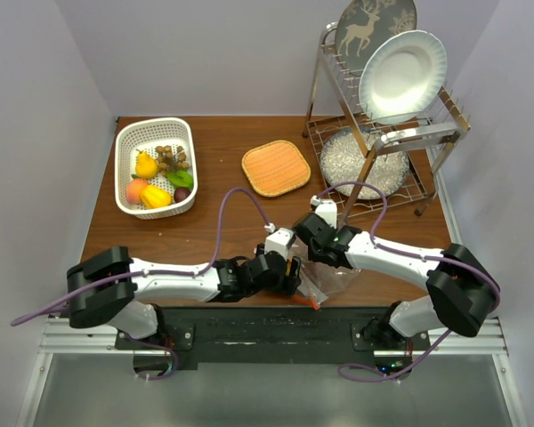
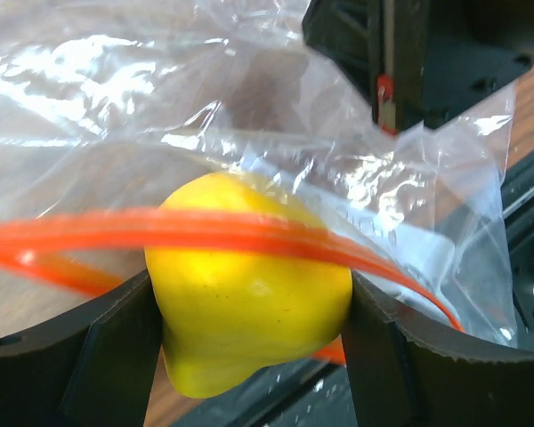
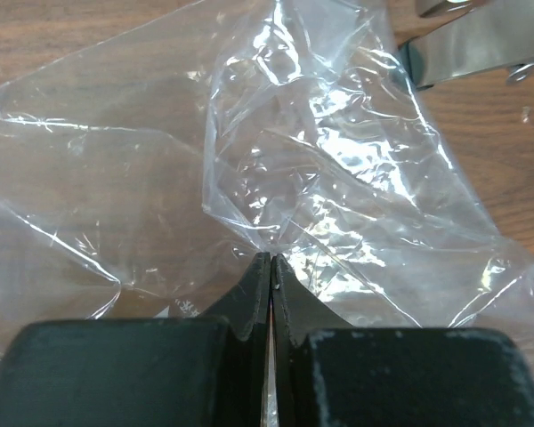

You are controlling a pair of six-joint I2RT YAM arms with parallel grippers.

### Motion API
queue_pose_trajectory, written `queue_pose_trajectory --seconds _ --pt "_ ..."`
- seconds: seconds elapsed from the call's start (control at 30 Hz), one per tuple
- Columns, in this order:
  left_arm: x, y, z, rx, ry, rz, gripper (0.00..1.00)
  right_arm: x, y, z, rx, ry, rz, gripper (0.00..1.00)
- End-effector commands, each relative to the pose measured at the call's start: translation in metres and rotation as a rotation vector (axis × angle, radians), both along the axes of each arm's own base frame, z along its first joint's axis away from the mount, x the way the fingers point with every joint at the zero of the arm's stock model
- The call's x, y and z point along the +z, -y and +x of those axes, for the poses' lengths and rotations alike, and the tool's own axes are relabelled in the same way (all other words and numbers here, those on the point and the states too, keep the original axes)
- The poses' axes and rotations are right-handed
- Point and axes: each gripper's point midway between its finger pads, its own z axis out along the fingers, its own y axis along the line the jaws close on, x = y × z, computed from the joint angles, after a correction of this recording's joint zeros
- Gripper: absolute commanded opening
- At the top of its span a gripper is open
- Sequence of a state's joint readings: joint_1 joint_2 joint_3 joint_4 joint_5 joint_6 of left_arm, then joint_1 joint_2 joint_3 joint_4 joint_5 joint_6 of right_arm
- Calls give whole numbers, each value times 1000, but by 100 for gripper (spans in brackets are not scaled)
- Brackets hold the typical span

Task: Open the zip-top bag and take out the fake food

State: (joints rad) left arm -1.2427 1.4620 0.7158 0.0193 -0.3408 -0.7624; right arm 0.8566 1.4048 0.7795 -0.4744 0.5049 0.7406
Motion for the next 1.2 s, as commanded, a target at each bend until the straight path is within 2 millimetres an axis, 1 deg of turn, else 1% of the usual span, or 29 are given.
queue_pose_trajectory --seconds 0.0,0.07,0.17,0.2,0.27,0.3,0.33,0.37,0.4,0.47,0.5,0.53,0.57,0.63,0.67,0.73,0.77,0.83,0.87,0.9,0.93,0.97,1.0,1.03,1.07,1.1,1.13,1.17 --pt "8 -21 -8 30 -51 17 37 10 7 14 -53 78 -35 0" --pt "10 -25 -14 10 -68 10 37 9 7 17 -55 81 -42 0" --pt "20 -35 -20 7 -76 -1 37 9 3 20 -51 86 -28 0" --pt "23 -44 -21 23 -84 10 36 9 2 22 -48 88 -27 0" --pt "25 -54 -20 55 -89 24 36 9 1 23 -42 89 -27 0" --pt "29 -64 -21 85 -99 32 36 10 0 24 -39 88 -20 0" --pt "32 -70 -21 101 -99 34 35 10 -1 25 -39 88 -17 0" --pt "31 -80 -21 124 -99 58 35 10 -1 25 -33 86 -18 0" --pt "41 -86 -18 159 -101 25 35 12 -1 27 -33 89 -12 0" --pt "47 -99 -12 203 -97 26 35 14 -3 27 -20 89 2 0" --pt "57 -106 -3 242 -87 -1 35 15 -4 27 -17 91 8 0" --pt "60 -112 3 264 -84 -6 35 16 -6 26 -10 88 17 0" --pt "62 -123 18 317 -86 -10 35 18 -7 26 -2 91 24 0" --pt "74 -134 36 346 -49 -12 35 20 -9 26 9 93 40 0" --pt "80 -146 55 405 -34 -21 35 21 -11 25 19 89 46 0" --pt "92 -158 83 441 11 -4 35 22 -14 24 32 89 60 0" --pt "99 -172 107 501 22 -27 35 24 -15 23 42 88 68 0" --pt "112 -182 141 531 52 -24 35 25 -16 23 53 85 71 0" --pt "120 -199 164 594 75 -46 35 27 -17 24 60 90 71 0" --pt "129 -204 186 616 93 -45 35 27 -18 23 67 88 78 0" --pt "133 -210 201 636 106 -51 36 27 -19 23 74 83 78 0" --pt "140 -230 223 695 126 -62 36 26 -21 22 86 79 76 0" --pt "145 -235 246 716 132 -53 36 26 -23 22 94 72 84 0" --pt "148 -244 260 742 139 -50 36 26 -24 22 99 71 86 0" --pt "151 -261 276 784 145 -55 36 25 -24 21 106 67 83 0" --pt "155 -267 298 800 157 -48 37 25 -26 21 112 65 89 0" --pt "156 -274 311 818 164 -44 38 25 -26 20 117 64 89 0" --pt "157 -289 323 853 168 -32 38 25 -26 20 123 62 89 0"
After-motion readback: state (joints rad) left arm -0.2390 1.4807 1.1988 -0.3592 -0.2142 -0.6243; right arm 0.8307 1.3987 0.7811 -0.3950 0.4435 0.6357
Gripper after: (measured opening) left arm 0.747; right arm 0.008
